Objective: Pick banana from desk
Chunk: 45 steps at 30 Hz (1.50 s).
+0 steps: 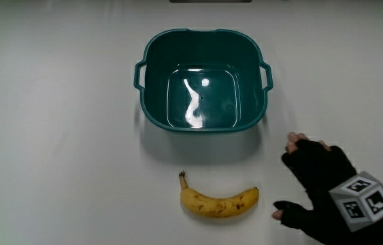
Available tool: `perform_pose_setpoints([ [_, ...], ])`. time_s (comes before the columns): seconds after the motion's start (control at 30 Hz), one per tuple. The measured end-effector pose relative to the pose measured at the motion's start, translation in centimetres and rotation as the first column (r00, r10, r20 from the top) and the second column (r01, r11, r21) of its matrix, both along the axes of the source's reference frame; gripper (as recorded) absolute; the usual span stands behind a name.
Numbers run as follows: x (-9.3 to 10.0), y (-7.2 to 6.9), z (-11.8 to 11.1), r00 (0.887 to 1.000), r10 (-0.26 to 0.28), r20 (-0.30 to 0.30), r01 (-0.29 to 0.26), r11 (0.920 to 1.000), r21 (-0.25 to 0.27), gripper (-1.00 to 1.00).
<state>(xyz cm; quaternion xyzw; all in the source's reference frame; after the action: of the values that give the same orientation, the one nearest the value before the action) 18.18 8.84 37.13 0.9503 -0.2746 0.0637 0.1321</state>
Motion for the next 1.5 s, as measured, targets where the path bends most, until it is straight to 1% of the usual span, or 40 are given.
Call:
perform_pose_setpoints([
  [0.07,-1.3,0.0,0.5,0.999,-0.048,-0.011,0.047,0.9985,-0.028,0.00],
  [0.13,-2.5,0.1,1.0,0.995,-0.096,-0.021,0.095,0.9940,-0.056,0.00],
  [0.17,-3.0,0.2,1.6,0.981,-0.145,-0.130,0.147,0.9890,0.011,0.00],
  [0.2,-3.7,0.1,1.5,0.988,-0.142,-0.065,0.142,0.9898,-0.016,0.00],
  [0.23,-4.4,0.1,1.3,0.990,-0.138,0.001,0.138,0.9895,-0.043,0.00],
  [0.27,-5.0,0.1,1.2,0.989,-0.141,0.042,0.144,0.9861,-0.082,0.00],
  [0.33,-5.8,0.2,1.4,0.985,-0.159,0.058,0.163,0.9842,-0.068,0.00],
  [0.37,-6.1,0.3,1.5,0.985,-0.165,0.057,0.170,0.9821,-0.082,0.00],
  [0.4,-6.4,0.4,1.9,0.983,-0.180,0.041,0.183,0.9809,-0.066,0.00],
  [0.43,-6.8,0.4,1.8,0.981,-0.181,0.061,0.186,0.9790,-0.083,0.00],
  [0.47,-7.1,0.5,1.9,0.981,-0.178,0.072,0.185,0.9764,-0.111,0.00],
  [0.5,-7.3,0.6,2.4,0.979,-0.200,0.044,0.203,0.9756,-0.083,0.00],
  [0.53,-7.6,0.7,2.6,0.977,-0.207,0.053,0.211,0.9745,-0.077,0.00],
  [0.57,-7.9,0.7,2.8,0.976,-0.212,0.048,0.216,0.9714,-0.099,0.00],
  [0.6,-8.1,0.8,3.2,0.975,-0.219,0.039,0.222,0.9699,-0.100,0.00],
  [0.63,-8.3,0.9,3.6,0.972,-0.233,0.012,0.234,0.9682,-0.090,0.00],
  [0.67,-8.6,0.9,3.9,0.972,-0.232,0.041,0.235,0.9656,-0.111,0.00],
  [0.7,-8.9,0.9,4.1,0.971,-0.238,0.031,0.240,0.9613,-0.135,0.00],
  [0.73,-9.1,0.9,4.2,0.970,-0.238,0.047,0.242,0.9630,-0.118,0.00],
  [0.77,-9.3,0.9,4.4,0.969,-0.240,0.050,0.244,0.9627,-0.116,0.00],
  [0.83,-9.6,0.9,4.9,0.969,-0.244,0.034,0.247,0.9614,-0.122,0.00],
  [0.87,-9.7,1.0,5.2,0.970,-0.242,0.017,0.242,0.9633,-0.116,0.00],
  [0.9,-9.9,0.9,5.5,0.969,-0.247,-0.015,0.243,0.9605,-0.136,0.00],
  [0.93,-10.1,0.9,5.6,0.971,-0.237,0.007,0.236,0.9620,-0.137,0.05],
  [1.0,-10.4,1.1,6.0,0.970,-0.243,-0.005,0.240,0.9619,-0.131,0.14],
  [1.03,-10.5,1.1,6.2,0.971,-0.238,0.014,0.238,0.9644,-0.115,0.19],
  [1.07,-10.6,1.2,6.3,0.969,-0.247,-0.012,0.244,0.9619,-0.124,0.24],
  [1.13,-10.8,1.4,6.4,0.970,-0.242,0.027,0.244,0.9669,-0.076,0.33],
  [1.17,-10.7,1.5,6.5,0.969,-0.245,0.017,0.246,0.9640,-0.101,0.38],
  [1.2,-10.7,1.5,6.3,0.970,-0.239,0.030,0.241,0.9670,-0.083,0.43],
  [1.23,-10.7,1.5,6.3,0.971,-0.236,0.028,0.237,0.9680,-0.082,0.48],
  [1.27,-10.8,1.5,6.1,0.971,-0.236,0.031,0.237,0.9678,-0.084,0.52],
  [1.33,-10.9,1.5,6.0,0.970,-0.243,0.034,0.244,0.9679,-0.059,0.62],
  [1.4,-10.9,1.5,5.9,0.970,-0.237,0.045,0.240,0.9677,-0.077,0.71],
  [1.43,-10.8,1.5,6.0,0.970,-0.237,0.048,0.240,0.9687,-0.064,0.76],
  [1.5,-10.8,1.5,6.0,0.971,-0.238,0.031,0.240,0.9693,-0.054,0.86],
])
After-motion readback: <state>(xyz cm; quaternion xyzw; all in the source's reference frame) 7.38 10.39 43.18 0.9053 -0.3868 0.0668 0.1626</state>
